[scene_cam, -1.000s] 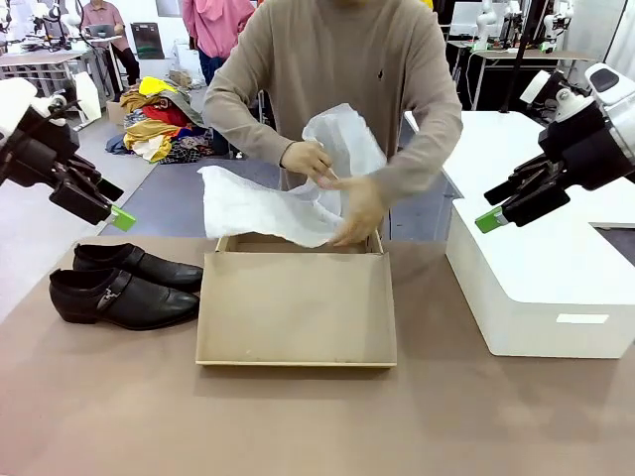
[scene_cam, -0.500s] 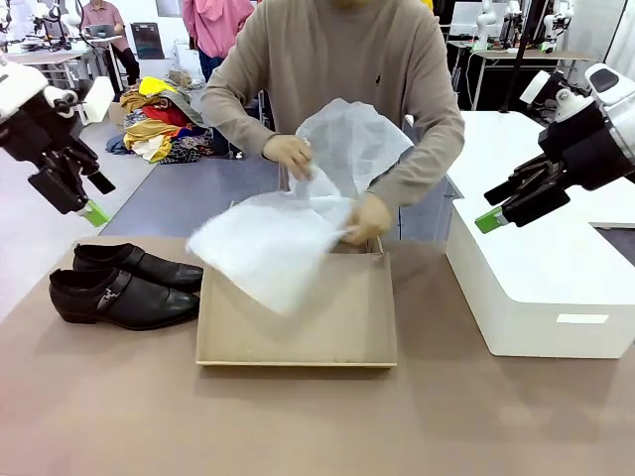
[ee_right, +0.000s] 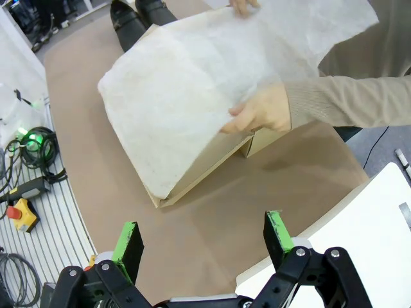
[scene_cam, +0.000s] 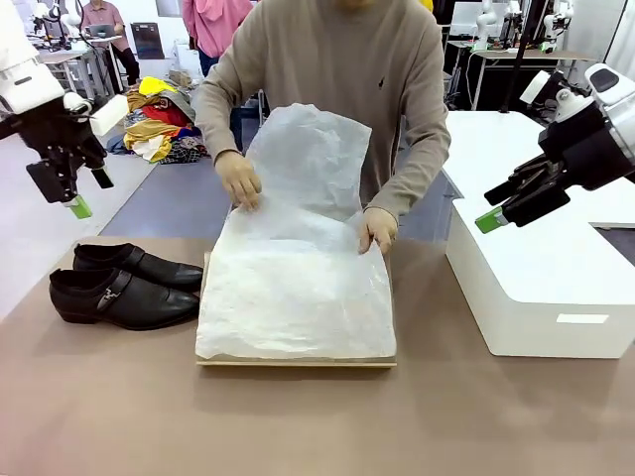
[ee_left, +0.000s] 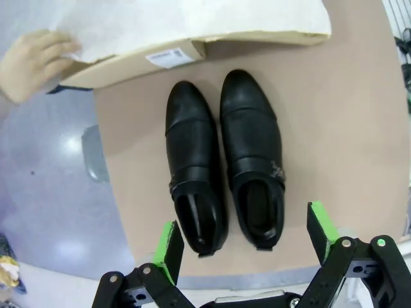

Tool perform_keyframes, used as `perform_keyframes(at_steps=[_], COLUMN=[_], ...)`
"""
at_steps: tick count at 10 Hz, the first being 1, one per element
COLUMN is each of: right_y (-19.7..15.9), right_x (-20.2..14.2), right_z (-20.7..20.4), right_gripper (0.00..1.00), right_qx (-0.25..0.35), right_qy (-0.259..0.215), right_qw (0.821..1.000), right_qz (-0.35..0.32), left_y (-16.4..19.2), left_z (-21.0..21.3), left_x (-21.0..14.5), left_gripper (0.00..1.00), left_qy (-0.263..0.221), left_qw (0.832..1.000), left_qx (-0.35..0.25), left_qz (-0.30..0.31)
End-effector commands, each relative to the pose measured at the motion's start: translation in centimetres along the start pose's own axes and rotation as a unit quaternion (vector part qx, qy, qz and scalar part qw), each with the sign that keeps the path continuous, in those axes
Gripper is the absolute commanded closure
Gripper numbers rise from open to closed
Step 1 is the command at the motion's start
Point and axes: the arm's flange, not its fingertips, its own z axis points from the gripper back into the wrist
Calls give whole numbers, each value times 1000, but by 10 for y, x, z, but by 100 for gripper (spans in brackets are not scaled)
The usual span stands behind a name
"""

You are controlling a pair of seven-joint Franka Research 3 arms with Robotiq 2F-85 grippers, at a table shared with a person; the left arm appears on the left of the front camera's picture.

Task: Pack the shoes into the box.
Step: Place one shoe of the Shoes into the Shoes Box.

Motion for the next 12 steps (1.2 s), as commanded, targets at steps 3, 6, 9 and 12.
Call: perform_keyframes(at_steps=[3, 6, 9, 12], right_y=[-1, -1, -1, -1], right_x=[0, 0, 0, 0], right_z=[0, 0, 0, 0], right_gripper=[0, 0, 0, 0], right_qx=[6, 6, 6, 6], right_qy=[-7, -7, -7, -7], right_qw=[1000, 1000, 1000, 1000], right_qz=[3, 3, 3, 3], left_y=[8, 8, 13, 30], left_z=[-5, -5, -7, -18], left_x=[-7, -7, -4, -16], left_gripper=[0, 0, 0, 0], left_qy=[7, 7, 15, 61], left_qw=[1000, 1000, 1000, 997], left_qx=[-3, -3, -1, 27], left_qz=[3, 3, 3, 30])
